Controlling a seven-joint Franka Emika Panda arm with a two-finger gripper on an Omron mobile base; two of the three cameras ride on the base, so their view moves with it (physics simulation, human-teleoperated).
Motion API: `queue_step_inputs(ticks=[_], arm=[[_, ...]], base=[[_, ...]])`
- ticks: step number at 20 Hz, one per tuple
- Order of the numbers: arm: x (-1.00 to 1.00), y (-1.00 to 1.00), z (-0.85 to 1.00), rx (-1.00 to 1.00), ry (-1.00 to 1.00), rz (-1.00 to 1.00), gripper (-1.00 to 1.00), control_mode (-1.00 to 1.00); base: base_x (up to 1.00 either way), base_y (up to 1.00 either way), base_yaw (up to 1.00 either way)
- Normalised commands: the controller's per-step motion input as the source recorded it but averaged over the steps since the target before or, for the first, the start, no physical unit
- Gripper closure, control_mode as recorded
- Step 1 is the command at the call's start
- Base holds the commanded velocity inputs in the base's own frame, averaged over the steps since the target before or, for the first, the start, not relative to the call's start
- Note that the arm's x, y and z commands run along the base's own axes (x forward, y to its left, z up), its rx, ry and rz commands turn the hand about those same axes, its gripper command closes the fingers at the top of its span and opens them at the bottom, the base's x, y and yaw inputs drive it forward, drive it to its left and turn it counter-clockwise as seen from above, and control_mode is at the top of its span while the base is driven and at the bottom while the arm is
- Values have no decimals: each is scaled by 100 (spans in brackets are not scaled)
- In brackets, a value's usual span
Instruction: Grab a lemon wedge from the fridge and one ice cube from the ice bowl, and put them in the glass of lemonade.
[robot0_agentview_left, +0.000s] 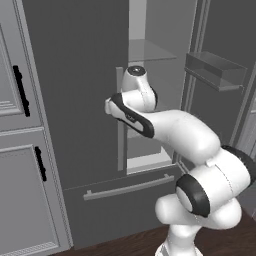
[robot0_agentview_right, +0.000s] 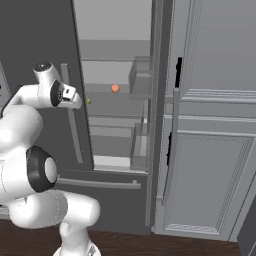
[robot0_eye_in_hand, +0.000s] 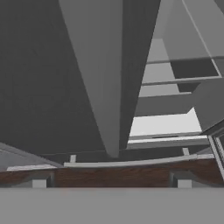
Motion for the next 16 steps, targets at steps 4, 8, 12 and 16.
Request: queue_step_inputs(ticks=[4, 8, 12, 16], arm=[[56, 17, 13, 0, -18, 0, -100, -100], [3, 9, 11, 2, -20, 0, -100, -100], [54, 0, 0, 0, -6, 0, -100, -100], [66, -9, 0, 0, 4, 0, -100, -100]], base=[[0, 0, 0], [0, 0, 0], [0, 0, 0], [0, 0, 0]])
